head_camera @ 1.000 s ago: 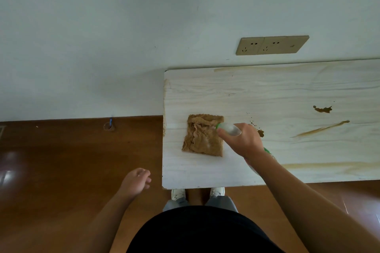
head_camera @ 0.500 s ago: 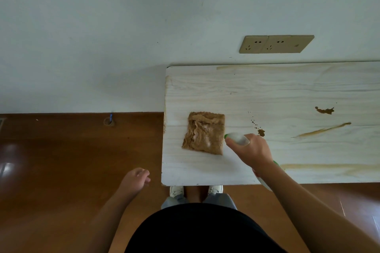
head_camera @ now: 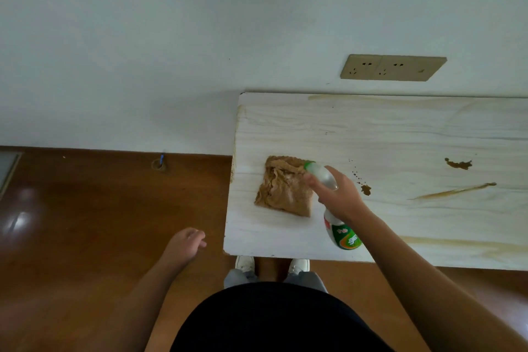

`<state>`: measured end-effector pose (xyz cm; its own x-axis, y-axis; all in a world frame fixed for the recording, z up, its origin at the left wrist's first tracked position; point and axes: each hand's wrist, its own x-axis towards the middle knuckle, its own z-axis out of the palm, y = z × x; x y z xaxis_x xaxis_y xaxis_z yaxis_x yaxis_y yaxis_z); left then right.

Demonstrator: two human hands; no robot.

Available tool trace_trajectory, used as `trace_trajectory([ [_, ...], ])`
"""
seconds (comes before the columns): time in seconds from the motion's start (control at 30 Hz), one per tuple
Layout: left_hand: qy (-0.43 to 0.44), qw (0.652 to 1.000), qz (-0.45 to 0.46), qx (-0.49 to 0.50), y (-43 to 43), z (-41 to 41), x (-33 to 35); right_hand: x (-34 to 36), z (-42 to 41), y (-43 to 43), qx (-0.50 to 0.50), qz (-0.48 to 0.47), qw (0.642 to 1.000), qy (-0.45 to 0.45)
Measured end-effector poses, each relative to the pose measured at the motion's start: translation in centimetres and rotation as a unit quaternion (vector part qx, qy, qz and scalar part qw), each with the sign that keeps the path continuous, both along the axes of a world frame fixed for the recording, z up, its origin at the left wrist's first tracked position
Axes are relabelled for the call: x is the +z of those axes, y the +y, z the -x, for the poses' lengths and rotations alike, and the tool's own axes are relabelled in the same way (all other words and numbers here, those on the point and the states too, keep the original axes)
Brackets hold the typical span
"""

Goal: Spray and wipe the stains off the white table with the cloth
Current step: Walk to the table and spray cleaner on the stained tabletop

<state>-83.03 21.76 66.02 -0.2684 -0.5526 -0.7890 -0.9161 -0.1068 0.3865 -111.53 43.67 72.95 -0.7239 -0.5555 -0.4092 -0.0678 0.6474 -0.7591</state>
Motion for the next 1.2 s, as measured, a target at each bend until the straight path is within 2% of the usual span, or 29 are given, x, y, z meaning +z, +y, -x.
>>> trace_trajectory([
  [0.2, 0.02, 0.998, 0.033, 0.047, -1.1, -0.1, 0.9, 2.1, 2.2, -6.5, 0.047, 0.074, 0.996, 0.018],
  [0.3, 0.021, 0.998, 0.039, 0.051, -2.4, -0.3, 1.2, 3.2, 3.7, -10.9, 0.051, 0.08, 0.993, 0.072],
  [0.5, 0.014, 0.999, 0.006, 0.042, -8.1, 0.3, 0.1, 3.3, 6.6, -18.7, 0.021, 0.111, 0.988, 0.104],
  [0.77, 0.008, 0.998, -0.064, 0.004, -15.8, 2.4, -1.9, 1.5, 9.2, -24.8, 0.01, 0.068, 0.983, 0.168],
  [0.97, -0.009, 0.998, -0.057, -0.019, -19.9, 5.0, -2.8, 0.5, 8.3, -25.8, -0.002, 0.057, 0.978, 0.198],
  [1.1, -0.006, 0.997, -0.054, -0.05, -21.1, 6.3, -3.2, -0.8, 7.8, -24.4, -0.036, 0.039, 0.981, 0.186],
  [1.2, -0.006, 0.996, -0.063, -0.062, -21.3, 6.7, -3.4, -2.2, 7.7, -23.9, -0.04, 0.0, 0.989, 0.144],
])
